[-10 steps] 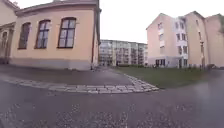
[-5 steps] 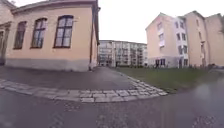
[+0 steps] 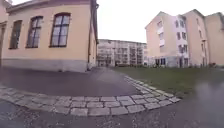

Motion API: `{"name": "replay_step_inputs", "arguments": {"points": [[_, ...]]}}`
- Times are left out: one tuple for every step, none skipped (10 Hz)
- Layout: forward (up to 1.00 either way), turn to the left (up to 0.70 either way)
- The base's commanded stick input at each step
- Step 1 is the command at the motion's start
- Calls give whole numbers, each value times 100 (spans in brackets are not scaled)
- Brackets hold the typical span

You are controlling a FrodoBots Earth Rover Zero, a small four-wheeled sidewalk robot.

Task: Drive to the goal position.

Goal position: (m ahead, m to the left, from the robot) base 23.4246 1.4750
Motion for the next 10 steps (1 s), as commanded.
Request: {"name": "replay_step_inputs", "arguments": {"points": [[100,0],[100,0],[100,0],[100,0],[100,0],[100,0],[100,0],[100,0],[100,0],[100,0]]}}
